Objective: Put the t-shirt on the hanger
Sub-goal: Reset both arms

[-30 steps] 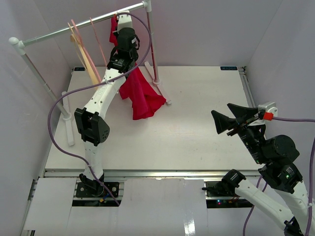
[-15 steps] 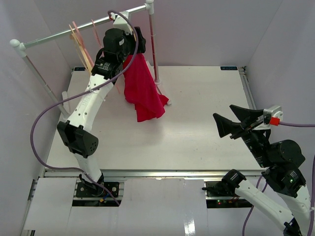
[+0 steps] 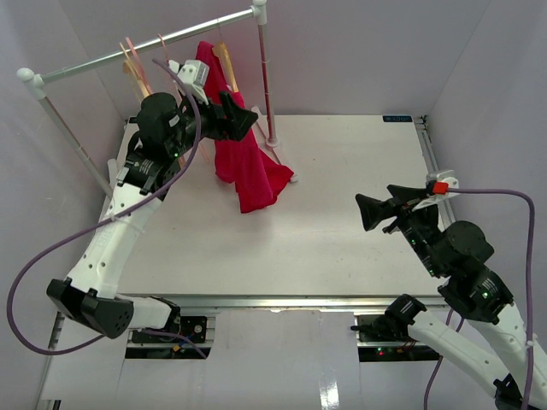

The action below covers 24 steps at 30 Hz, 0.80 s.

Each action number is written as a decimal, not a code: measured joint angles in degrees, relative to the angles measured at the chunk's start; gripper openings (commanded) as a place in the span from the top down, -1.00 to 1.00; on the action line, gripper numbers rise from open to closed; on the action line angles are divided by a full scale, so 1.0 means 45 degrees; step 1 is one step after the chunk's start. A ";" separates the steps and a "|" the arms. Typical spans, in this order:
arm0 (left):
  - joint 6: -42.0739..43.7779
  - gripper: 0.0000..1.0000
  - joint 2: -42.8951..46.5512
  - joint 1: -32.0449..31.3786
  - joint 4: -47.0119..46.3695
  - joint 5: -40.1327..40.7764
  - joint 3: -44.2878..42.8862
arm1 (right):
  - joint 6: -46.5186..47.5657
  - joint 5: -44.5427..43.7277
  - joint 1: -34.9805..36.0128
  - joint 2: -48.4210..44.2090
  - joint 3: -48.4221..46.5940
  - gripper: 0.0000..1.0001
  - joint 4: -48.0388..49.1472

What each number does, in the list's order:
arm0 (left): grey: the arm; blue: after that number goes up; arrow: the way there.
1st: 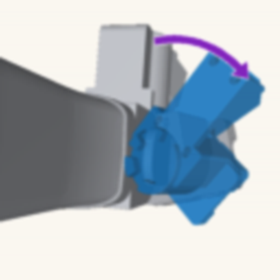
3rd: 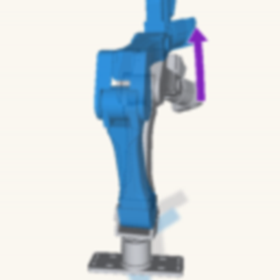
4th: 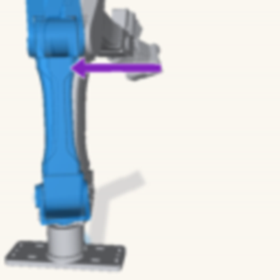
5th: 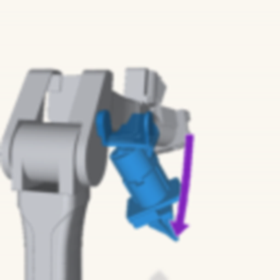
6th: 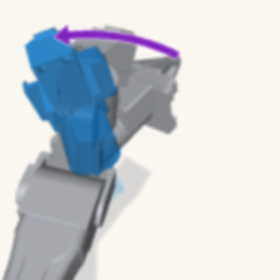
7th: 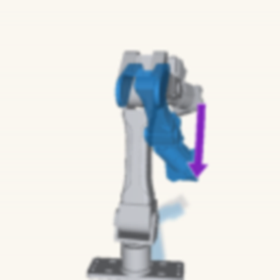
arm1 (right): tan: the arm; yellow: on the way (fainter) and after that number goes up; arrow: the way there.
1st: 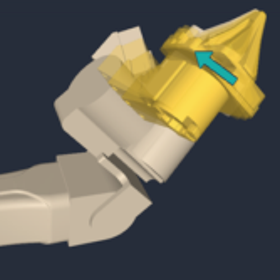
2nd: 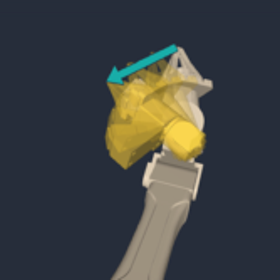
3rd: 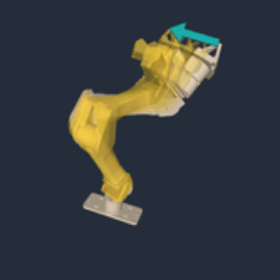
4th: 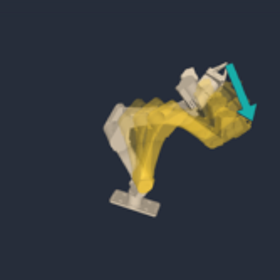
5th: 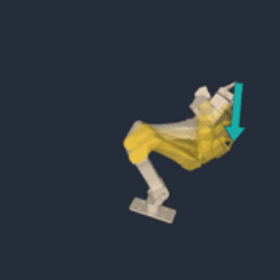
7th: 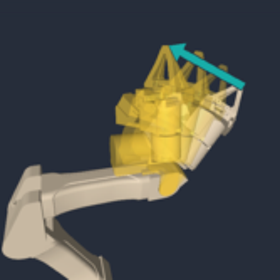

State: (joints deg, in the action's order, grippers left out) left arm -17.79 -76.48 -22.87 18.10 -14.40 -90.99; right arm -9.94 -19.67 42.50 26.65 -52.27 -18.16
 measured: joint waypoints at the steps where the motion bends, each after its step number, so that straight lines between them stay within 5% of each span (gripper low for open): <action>1: -0.0138 -0.96 0.0365 -0.0069 -0.0158 -0.0351 0.0551 | -0.0144 -0.0129 0.0000 0.0178 0.0190 -0.80 -0.0030; 12: -0.0665 -0.96 0.3492 -0.5479 -0.1875 0.0790 0.8105 | -0.1109 -0.0706 0.0000 0.1310 0.1718 -0.80 -0.0709; 24: -0.0734 -0.96 0.6395 -0.5818 -0.3474 0.3590 1.0415 | -0.0675 0.0169 0.0000 -0.0357 0.2575 -0.80 -0.0037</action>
State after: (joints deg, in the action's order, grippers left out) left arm -21.10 -47.71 -49.05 2.46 1.75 -44.13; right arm -12.97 -18.91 42.50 25.04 -40.69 -18.32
